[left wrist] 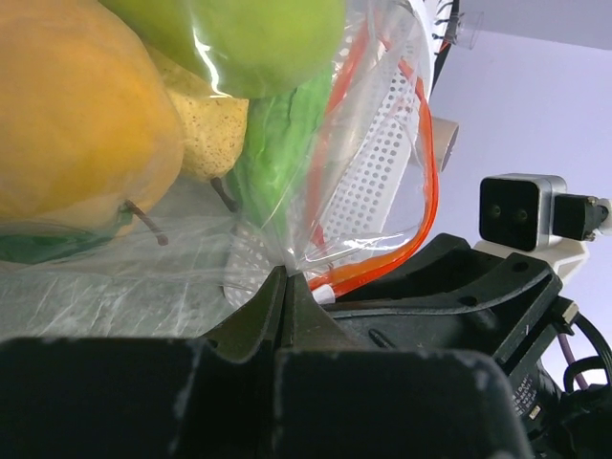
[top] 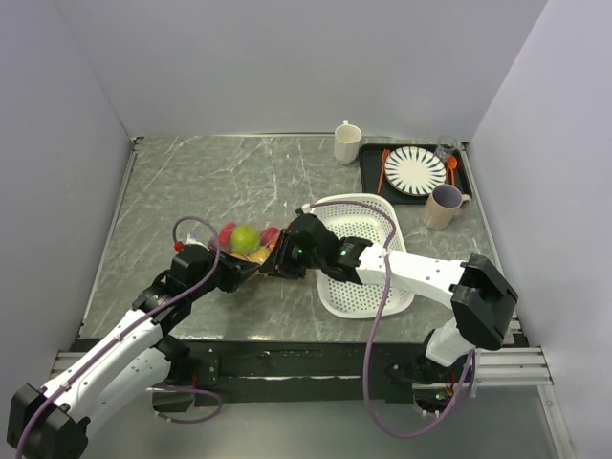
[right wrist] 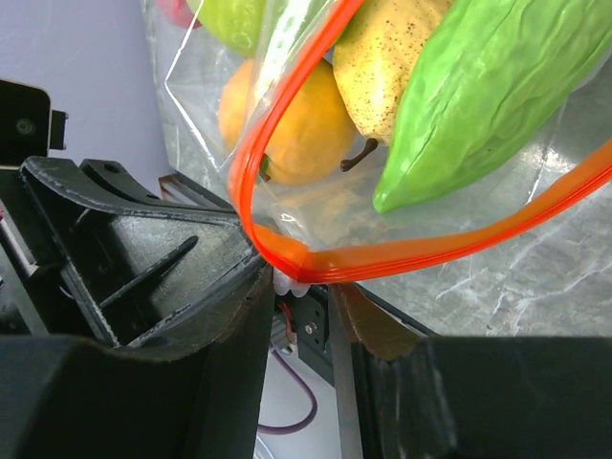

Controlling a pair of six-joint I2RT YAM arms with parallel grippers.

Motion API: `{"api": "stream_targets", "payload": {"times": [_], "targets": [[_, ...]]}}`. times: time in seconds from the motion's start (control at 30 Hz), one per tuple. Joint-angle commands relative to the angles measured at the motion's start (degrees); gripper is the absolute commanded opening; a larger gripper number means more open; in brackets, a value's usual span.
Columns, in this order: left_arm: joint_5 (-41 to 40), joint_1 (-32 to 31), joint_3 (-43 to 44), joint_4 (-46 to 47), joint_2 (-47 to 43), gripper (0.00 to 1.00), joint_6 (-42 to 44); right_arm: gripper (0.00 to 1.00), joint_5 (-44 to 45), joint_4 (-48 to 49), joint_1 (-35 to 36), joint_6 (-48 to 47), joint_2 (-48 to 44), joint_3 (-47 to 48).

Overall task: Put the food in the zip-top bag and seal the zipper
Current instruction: Zip the zipper food storage bag at the center of the board.

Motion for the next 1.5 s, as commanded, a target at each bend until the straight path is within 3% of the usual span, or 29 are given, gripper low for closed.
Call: {"api": "stream_targets", "payload": {"times": [0.0,0.7,1.0,1.2,1.47], "targets": [[1.09,0.20,0.76,3.63,-0.41,0.01,0.29,0.37,1.63,1.43,-0.04,0.47,-1.34,0.62],[0.65,0.20,0.49,2.84,-1.29,0.01,0.46,0.38,3.56,3.99,-2.77,1.70,-4.42,-1.14],[1.09,0.20,0.32,3.89,-0.59,0.01,0.02,0.37,-0.57,6.18,-3.03,2.23,-2.40,-1.32],[1.09,0.20,0.05,3.81,-1.47,0.01,-0.24,0.31,-0.48,6.09,-3.03,2.23,-1.96,-1.32],[1.44,0.20,-0.12,4.16,-0.94,0.01,-0.15,0.16,-1.09,6.70,-2.94,2.23,-1.70,-1.40]]}}
